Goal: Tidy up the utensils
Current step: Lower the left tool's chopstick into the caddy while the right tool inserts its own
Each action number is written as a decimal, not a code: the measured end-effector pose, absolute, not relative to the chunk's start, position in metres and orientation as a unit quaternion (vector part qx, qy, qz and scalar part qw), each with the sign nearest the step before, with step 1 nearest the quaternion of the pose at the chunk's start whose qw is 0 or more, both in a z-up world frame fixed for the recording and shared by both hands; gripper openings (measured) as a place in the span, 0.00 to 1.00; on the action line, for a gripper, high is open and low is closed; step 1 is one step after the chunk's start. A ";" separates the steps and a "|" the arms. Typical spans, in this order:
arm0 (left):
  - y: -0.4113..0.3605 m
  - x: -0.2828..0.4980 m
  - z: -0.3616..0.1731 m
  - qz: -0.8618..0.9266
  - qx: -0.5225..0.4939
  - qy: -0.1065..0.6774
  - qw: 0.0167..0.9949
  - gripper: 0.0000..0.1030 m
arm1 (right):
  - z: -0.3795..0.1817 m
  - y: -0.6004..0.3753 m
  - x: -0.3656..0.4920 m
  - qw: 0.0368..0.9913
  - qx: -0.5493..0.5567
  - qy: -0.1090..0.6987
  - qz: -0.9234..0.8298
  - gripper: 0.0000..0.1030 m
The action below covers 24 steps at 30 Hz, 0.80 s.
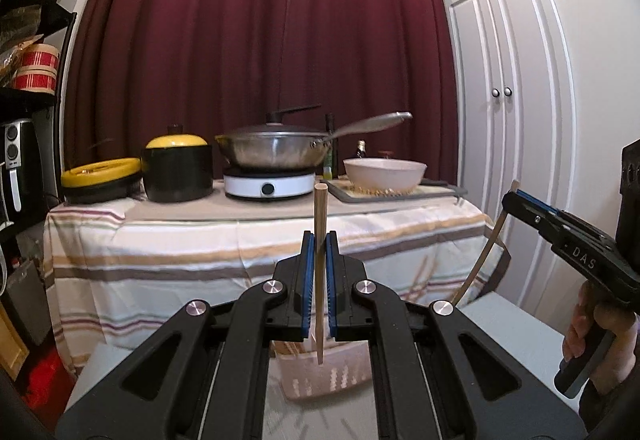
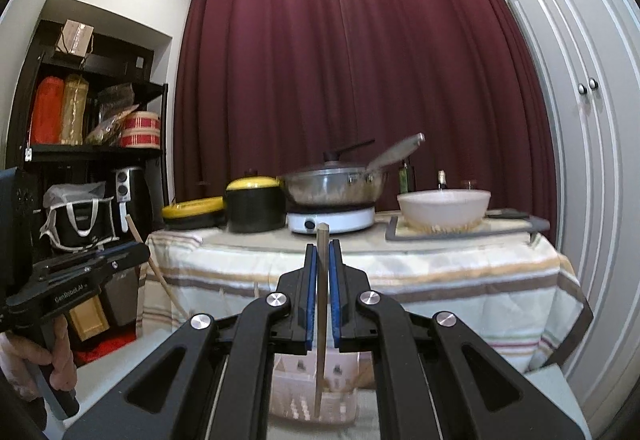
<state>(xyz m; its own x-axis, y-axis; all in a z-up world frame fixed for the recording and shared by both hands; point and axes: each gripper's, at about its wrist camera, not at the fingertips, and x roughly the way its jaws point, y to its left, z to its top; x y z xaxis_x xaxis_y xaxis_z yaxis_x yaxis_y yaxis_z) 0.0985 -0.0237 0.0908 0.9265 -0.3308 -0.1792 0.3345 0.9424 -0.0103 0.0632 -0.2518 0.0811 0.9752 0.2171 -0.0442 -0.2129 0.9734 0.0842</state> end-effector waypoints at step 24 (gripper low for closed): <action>-0.042 0.179 0.059 -0.161 0.014 0.113 0.980 0.06 | 0.048 -0.239 0.147 0.994 0.033 0.054 0.093 0.07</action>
